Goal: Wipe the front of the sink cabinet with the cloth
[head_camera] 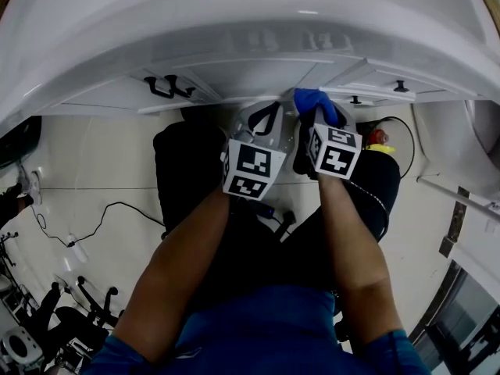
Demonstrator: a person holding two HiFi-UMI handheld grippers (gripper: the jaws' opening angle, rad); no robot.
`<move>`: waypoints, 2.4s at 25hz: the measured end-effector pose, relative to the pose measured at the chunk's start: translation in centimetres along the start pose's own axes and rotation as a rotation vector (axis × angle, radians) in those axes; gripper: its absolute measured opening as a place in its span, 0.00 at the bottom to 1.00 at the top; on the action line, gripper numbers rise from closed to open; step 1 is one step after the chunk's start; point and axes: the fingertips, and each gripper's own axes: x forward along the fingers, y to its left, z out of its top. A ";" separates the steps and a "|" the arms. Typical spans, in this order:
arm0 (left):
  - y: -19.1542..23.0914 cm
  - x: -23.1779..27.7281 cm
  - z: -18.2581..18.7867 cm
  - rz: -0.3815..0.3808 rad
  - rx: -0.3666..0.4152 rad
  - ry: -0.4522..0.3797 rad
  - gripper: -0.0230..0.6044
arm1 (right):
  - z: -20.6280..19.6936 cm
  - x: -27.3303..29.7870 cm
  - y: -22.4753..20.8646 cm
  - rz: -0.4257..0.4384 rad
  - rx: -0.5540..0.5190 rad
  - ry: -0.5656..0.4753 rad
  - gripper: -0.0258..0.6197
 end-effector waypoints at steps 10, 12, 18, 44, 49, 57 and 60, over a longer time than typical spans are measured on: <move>0.8 0.6 -1.4 -0.005 -0.008 0.063 0.05 | -6.0 4.3 -1.9 -0.048 0.011 0.245 0.13; 0.8 0.6 -1.7 -0.005 -0.010 0.070 0.05 | -6.2 4.2 -1.6 -0.048 0.003 0.282 0.14; 1.5 -0.1 -1.5 0.009 0.010 0.080 0.05 | -9.4 6.5 -1.4 -0.033 0.011 0.375 0.13; 13.0 -12.3 -7.2 0.161 0.022 0.088 0.05 | -7.4 2.6 26.4 0.458 -0.216 0.342 0.14; 18.2 -16.7 -8.1 0.265 -0.121 0.015 0.05 | -6.8 2.9 34.3 0.579 -0.176 0.297 0.14; 30.2 -27.8 -3.6 0.525 -0.224 -0.260 0.05 | -8.2 7.1 46.5 0.641 -0.181 0.284 0.13; 34.0 -30.1 -2.4 0.553 -0.245 -0.314 0.05 | -9.0 9.1 49.5 0.630 -0.162 0.295 0.13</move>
